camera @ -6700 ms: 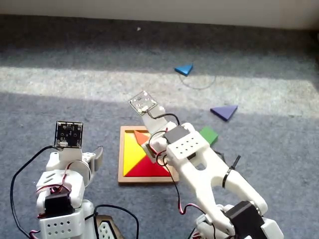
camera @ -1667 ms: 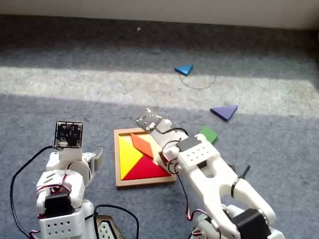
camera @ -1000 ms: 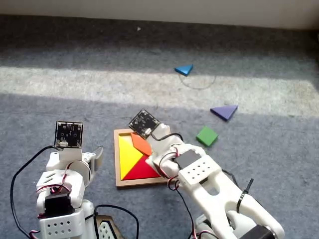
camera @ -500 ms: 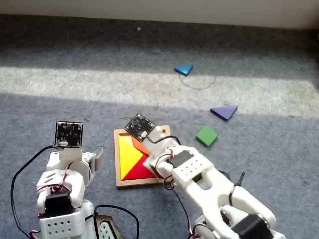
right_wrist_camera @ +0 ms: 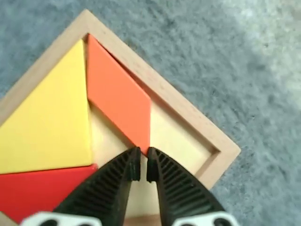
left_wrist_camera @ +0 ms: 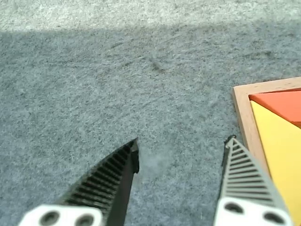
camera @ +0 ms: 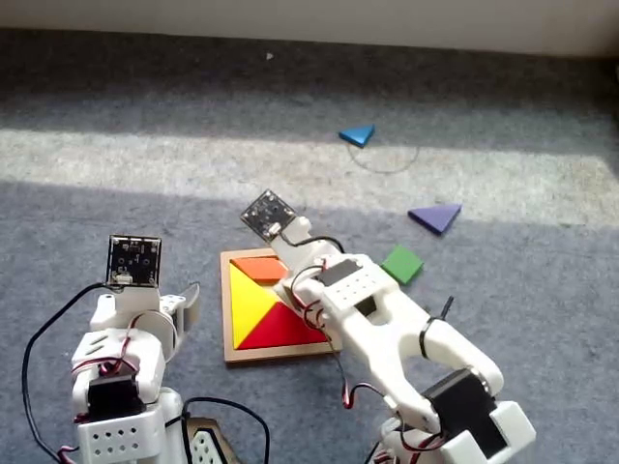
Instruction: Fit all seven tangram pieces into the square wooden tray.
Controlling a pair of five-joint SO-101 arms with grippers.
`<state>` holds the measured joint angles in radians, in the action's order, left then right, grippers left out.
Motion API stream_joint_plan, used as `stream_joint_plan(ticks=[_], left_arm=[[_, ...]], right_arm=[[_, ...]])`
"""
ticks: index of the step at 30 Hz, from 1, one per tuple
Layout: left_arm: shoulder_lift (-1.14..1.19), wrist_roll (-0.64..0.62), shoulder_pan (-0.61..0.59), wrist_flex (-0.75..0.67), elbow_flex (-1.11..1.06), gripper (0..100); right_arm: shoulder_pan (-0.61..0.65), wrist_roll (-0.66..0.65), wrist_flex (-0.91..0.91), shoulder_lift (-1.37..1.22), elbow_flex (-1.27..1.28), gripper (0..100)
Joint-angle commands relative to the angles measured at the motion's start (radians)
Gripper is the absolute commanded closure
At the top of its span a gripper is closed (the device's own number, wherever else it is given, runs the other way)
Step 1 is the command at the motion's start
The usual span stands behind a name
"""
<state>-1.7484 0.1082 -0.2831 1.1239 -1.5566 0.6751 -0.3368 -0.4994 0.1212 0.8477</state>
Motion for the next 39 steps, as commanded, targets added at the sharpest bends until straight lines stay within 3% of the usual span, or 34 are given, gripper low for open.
stream_joint_plan(ticks=[1, 7, 17, 22, 27, 39], left_arm=[[-0.012, -0.003, -0.004, -0.018, 0.012, 71], [-0.012, -0.003, -0.004, -0.018, 0.012, 71], [-0.012, -0.003, -0.004, -0.018, 0.012, 71], [-0.012, -0.003, -0.004, -0.018, 0.012, 71], [-0.012, -0.003, -0.004, -0.018, 0.012, 71], [-0.012, -0.003, -0.004, -0.018, 0.012, 71]], right_arm=[[0.025, 0.011, 0.016, -0.024, -0.028, 97.5], [0.071, 0.012, 0.065, -0.035, -0.027, 97.5], [0.024, 0.015, 0.116, 0.062, -0.021, 97.5], [0.022, 0.155, 0.116, 0.14, -0.018, 97.4], [0.015, 0.17, 0.108, 0.156, -0.015, 97.4], [-0.245, 0.169, -0.239, 0.337, -0.027, 95.4]])
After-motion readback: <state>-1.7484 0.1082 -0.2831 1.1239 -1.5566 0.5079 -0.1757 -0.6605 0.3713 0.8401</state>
